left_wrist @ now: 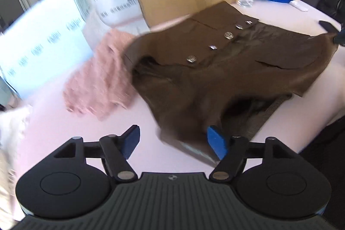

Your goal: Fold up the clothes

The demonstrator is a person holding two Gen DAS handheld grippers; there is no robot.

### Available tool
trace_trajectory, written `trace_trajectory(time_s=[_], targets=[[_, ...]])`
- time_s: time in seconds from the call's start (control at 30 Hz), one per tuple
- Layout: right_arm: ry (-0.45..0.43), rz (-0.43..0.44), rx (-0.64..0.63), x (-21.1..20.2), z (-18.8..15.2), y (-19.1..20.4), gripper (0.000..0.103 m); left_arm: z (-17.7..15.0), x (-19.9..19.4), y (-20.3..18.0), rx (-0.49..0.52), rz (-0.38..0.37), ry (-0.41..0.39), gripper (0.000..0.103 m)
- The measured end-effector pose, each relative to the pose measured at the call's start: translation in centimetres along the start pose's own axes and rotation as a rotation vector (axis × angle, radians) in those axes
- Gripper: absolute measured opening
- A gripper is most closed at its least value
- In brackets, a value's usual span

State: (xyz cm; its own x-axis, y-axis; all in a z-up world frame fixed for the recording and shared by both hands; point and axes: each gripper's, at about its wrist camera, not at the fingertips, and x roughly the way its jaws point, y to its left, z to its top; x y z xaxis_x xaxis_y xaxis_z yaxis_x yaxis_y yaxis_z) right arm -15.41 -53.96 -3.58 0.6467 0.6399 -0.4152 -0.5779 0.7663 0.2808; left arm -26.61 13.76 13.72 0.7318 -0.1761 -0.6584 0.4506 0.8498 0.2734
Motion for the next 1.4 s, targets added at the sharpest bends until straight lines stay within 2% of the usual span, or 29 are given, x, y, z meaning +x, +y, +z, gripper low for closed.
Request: trace_trajectory(time_s=[0.07,0.13,0.2,0.23,0.27,0.33,0.4,0.43,0.47,0.5,0.53,0.57,0.63,0.67,0.8,0.87,0.97,1.03,1.1,1.23,1.27,1.3,1.33,1.37,1.4], targets=[[-0.098,0.037,-0.013,-1.5,0.7,-0.3,0.065,0.3,-0.5,0.9,-0.041,-0.027,-0.032,0.079],[-0.177,0.053,-0.007,-2.9,1.5,-1.0,0.066,0.5,-0.4,1.6,-0.074,-0.058,-0.048,0.080],[-0.195,0.012,-0.019,-3.4,1.8,-1.3,0.068,0.7,0.9,1.1,-0.072,-0.057,-0.012,0.080],[-0.191,-0.041,-0.039,-3.3,2.1,-1.4,0.068,0.7,1.6,0.9,-0.070,-0.057,0.005,0.080],[-0.185,-0.083,-0.056,-2.9,2.2,-1.7,0.068,0.8,2.3,0.2,-0.051,-0.067,0.014,0.080],[-0.178,-0.106,-0.051,-1.4,2.4,-2.4,0.068,1.2,4.3,-1.4,-0.007,-0.115,0.022,0.080],[-0.138,-0.116,-0.009,1.8,2.9,-4.0,0.068,1.9,6.6,-3.0,0.004,-0.201,0.039,0.080],[-0.099,-0.172,0.012,3.7,3.1,-4.8,0.066,2.3,7.7,-3.8,0.009,-0.242,0.047,0.080],[-0.038,-0.274,0.053,5.9,3.2,-5.6,0.064,2.6,8.7,-4.4,0.008,-0.260,0.061,0.080],[0.040,-0.371,0.111,7.9,3.2,-6.5,0.050,2.7,9.5,-4.9,0.006,-0.271,0.075,0.080],[0.097,-0.399,0.165,9.2,3.0,-7.3,0.041,2.8,10.4,-5.7,0.001,-0.280,0.102,0.080],[0.134,-0.383,0.213,10.0,2.6,-8.1,0.037,2.7,10.9,-6.2,-0.002,-0.272,0.118,0.080],[0.139,-0.266,0.303,10.6,1.5,-9.4,0.038,2.2,10.5,-6.7,-0.019,-0.245,0.094,0.080],[0.136,-0.251,0.312,10.6,1.2,-9.5,0.040,1.8,10.1,-6.9,-0.029,-0.232,0.072,0.080],[0.123,-0.252,0.274,10.6,0.7,-9.2,0.045,0.8,7.6,-6.9,-0.052,-0.220,-0.016,0.080],[0.112,-0.240,0.247,10.4,0.6,-8.8,0.047,-0.1,7.1,-6.9,-0.090,-0.241,-0.050,0.080],[0.097,-0.199,0.157,10.3,0.6,-7.3,0.051,-1.1,8.2,-7.0,-0.139,-0.283,-0.046,0.080],[0.115,-0.157,0.124,10.7,0.4,-6.6,0.058,-1.7,9.4,-6.7,-0.173,-0.298,-0.019,0.080],[0.177,-0.230,0.112,11.8,0.0,-6.1,0.060,-2.1,10.2,-6.4,-0.215,-0.316,0.003,0.081],[0.177,-0.286,0.016,12.7,-0.8,-4.8,0.060,-3.0,10.5,-6.1,-0.257,-0.333,-0.043,0.082],[0.174,-0.294,0.007,12.8,-0.9,-4.6,0.056,-3.2,10.5,-6.1,-0.263,-0.325,-0.063,0.082],[0.166,-0.299,0.000,13.0,-0.9,-4.4,0.043,-3.5,10.6,-6.2,-0.270,-0.317,-0.083,0.082],[0.157,-0.303,-0.005,13.1,-1.0,-4.2,0.033,-3.8,10.6,-6.1,-0.292,-0.302,-0.111,0.082],[0.149,-0.319,-0.015,13.2,-1.0,-4.0,0.016,-4.1,10.7,-6.1,-0.310,-0.294,-0.130,0.082],[0.143,-0.340,-0.030,13.3,-1.0,-3.6,0.009,-4.4,10.7,-6.0,-0.329,-0.287,-0.149,0.082]])
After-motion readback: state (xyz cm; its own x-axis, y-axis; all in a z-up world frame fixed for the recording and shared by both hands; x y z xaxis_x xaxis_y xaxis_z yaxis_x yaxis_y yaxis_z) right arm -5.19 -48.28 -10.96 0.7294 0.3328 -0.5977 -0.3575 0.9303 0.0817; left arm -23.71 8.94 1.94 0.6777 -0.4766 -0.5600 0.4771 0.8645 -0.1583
